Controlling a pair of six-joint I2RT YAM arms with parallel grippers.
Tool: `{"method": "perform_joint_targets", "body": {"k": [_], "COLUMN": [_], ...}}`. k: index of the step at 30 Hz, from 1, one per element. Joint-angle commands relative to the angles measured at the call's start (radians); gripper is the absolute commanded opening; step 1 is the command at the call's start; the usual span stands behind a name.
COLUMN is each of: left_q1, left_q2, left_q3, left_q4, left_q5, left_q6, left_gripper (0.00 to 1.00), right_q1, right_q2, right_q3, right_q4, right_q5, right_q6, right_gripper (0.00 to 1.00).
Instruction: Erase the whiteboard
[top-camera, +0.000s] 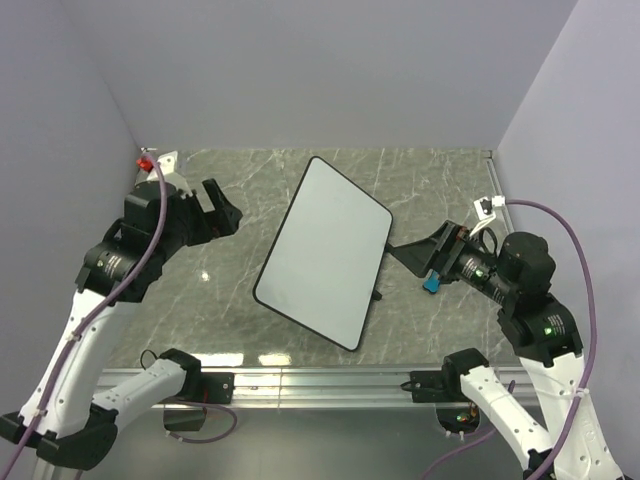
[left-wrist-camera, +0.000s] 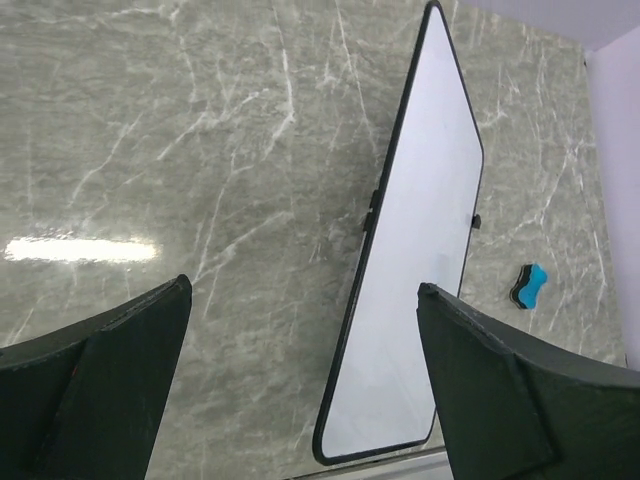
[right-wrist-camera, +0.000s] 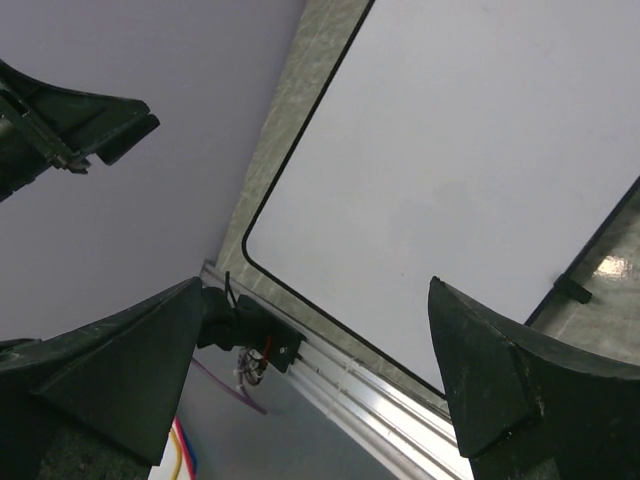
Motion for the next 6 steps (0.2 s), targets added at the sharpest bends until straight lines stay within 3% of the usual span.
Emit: {"method": "perform_joint_targets", "body": {"k": [1,6], "left_q1": [-0.002,-0.002], "left_q2": [-0.022,-0.010], "left_q3": [0.002,0.070], "left_q4": [-0.045,-0.136], "left_q5": [-0.062,-0.082], "left_q6": [-0.025,-0.049], "left_gripper": [0.99,0.99], "right_q1": [-0.003,-0.003], "right_q2": [-0.008,-0.010], "right_q3": [0.000,0.027], "right_q4": [0.063,0.024], "right_q5": [-0.048,-0.114], "right_q6": [-0.016,-0.038], "right_gripper": [1.00,1.00]}}
